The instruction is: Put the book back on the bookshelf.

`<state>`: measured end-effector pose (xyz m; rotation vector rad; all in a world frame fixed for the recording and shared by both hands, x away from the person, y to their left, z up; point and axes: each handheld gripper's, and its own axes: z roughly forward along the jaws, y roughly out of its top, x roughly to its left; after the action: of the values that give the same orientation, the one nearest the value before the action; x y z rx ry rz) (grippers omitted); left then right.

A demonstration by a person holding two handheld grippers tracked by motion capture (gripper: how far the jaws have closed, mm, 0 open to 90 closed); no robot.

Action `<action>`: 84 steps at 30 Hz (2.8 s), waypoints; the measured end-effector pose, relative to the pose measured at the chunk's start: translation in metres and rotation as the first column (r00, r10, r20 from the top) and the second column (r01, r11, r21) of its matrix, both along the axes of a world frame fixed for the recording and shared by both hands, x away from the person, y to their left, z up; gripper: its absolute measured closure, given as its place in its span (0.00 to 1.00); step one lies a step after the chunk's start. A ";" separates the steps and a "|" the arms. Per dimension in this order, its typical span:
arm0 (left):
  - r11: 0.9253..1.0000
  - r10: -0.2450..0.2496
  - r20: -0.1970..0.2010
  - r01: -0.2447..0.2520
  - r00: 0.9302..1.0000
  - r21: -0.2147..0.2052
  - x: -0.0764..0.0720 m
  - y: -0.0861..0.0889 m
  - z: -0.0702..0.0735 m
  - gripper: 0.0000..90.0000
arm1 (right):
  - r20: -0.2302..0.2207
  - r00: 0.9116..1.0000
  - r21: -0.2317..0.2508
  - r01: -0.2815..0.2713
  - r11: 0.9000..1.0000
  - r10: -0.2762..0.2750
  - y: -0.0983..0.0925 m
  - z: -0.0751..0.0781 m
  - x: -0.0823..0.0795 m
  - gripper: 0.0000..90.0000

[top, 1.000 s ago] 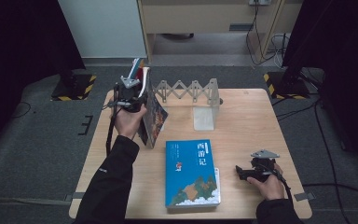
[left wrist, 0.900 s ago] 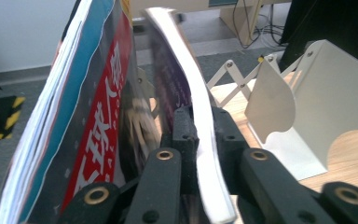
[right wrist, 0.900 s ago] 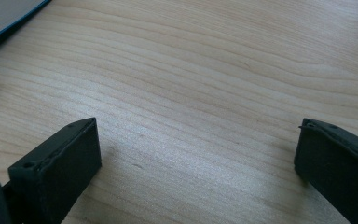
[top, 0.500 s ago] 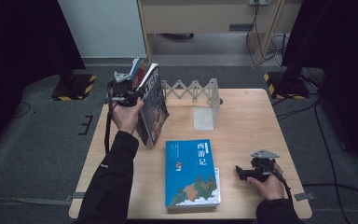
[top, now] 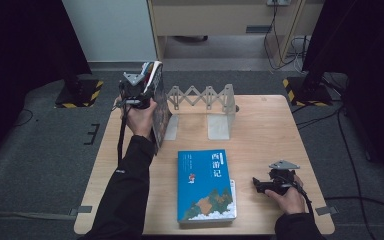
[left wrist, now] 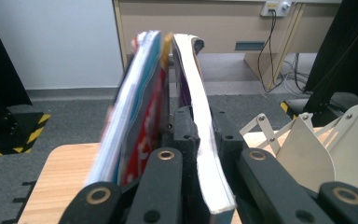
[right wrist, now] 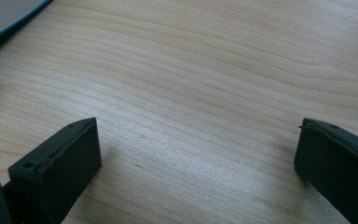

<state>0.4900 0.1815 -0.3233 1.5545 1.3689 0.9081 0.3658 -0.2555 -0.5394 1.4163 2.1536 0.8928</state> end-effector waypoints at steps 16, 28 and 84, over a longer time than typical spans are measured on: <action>0.999 -0.030 -0.005 0.031 1.000 0.018 -0.008 0.003 -0.008 0.91 | 0.001 1.000 -0.001 -0.007 1.000 0.007 0.000 0.000 0.000 0.01; 0.999 -0.019 -0.002 0.020 1.000 0.042 -0.017 0.012 -0.011 0.84 | 0.001 1.000 0.000 -0.006 1.000 0.006 0.000 0.000 0.000 0.01; 0.950 -0.283 0.023 0.283 0.959 -0.132 -0.128 0.055 -0.041 0.43 | -0.004 1.000 0.004 0.011 1.000 -0.011 -0.001 0.000 0.002 0.01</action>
<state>0.3624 0.2368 -0.3642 1.5933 1.1411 0.6301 0.3678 -0.2564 -0.5389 1.4322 2.1457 0.8913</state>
